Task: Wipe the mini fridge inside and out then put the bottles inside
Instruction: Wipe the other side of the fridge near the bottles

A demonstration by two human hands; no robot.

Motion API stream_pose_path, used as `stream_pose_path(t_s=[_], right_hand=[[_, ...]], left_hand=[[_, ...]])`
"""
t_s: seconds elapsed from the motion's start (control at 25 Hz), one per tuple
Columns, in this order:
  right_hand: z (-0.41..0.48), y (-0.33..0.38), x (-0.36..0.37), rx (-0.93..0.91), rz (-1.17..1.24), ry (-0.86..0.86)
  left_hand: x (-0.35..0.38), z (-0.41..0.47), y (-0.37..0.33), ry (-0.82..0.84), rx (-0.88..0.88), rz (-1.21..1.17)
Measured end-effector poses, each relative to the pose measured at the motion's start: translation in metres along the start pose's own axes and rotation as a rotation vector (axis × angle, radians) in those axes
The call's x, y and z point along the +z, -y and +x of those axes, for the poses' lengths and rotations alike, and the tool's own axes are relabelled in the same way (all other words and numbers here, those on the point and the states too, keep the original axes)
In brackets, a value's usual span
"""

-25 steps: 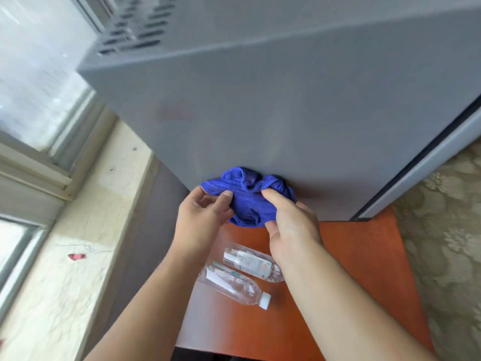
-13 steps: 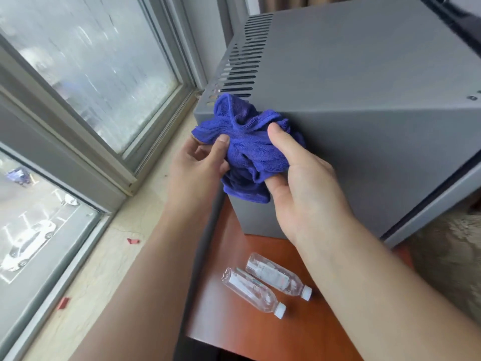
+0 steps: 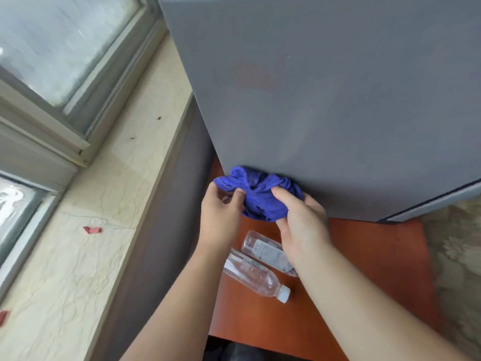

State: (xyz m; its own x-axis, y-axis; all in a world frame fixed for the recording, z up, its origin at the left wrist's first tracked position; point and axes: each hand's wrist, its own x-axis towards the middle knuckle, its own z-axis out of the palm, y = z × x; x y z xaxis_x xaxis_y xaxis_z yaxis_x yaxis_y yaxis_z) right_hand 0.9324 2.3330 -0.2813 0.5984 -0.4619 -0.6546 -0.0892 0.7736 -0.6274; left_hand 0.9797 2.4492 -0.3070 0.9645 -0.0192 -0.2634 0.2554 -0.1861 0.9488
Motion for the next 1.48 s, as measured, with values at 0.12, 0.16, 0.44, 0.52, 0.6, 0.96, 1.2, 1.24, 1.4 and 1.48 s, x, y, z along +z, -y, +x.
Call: stream_pose_path(t_s=[0.12, 0.16, 0.44, 0.52, 0.6, 0.96, 1.2, 1.24, 1.4, 1.48], right_hand=[[0.033, -0.027, -0.014, 0.058, -0.031, -0.069], [0.041, -0.033, -0.016, 0.082, -0.045, -0.103], [0.066, -0.056, -0.025, 0.125, -0.103, -0.205], [0.064, -0.051, -0.028, 0.128, -0.094, -0.205], [0.058, -0.042, -0.031, 0.137, -0.068, -0.204], [-0.006, 0.07, -0.051, 0.023, -0.034, -0.089], [-0.084, 0.149, -0.028, -0.051, 0.052, 0.111], [-0.098, 0.16, -0.023, -0.069, 0.071, 0.163], [-0.138, 0.194, -0.005, -0.137, 0.129, 0.356], [-0.144, 0.199, -0.004, -0.143, 0.158, 0.402]], left_hand=[[0.0, 0.024, 0.04, 0.056, -0.113, 0.083], [-0.001, 0.032, 0.051, 0.071, -0.145, 0.156], [0.003, 0.057, 0.094, 0.121, -0.308, 0.283], [0.008, 0.051, 0.083, 0.12, -0.338, 0.212], [0.013, 0.038, 0.063, 0.123, -0.369, 0.098], [0.064, -0.032, -0.028, 0.072, -0.253, -0.134], [0.065, -0.075, -0.126, -0.035, 0.02, -0.215], [0.062, -0.08, -0.144, -0.053, 0.084, -0.218], [0.048, -0.091, -0.199, -0.072, 0.292, -0.262], [0.047, -0.092, -0.208, -0.083, 0.313, -0.273]])
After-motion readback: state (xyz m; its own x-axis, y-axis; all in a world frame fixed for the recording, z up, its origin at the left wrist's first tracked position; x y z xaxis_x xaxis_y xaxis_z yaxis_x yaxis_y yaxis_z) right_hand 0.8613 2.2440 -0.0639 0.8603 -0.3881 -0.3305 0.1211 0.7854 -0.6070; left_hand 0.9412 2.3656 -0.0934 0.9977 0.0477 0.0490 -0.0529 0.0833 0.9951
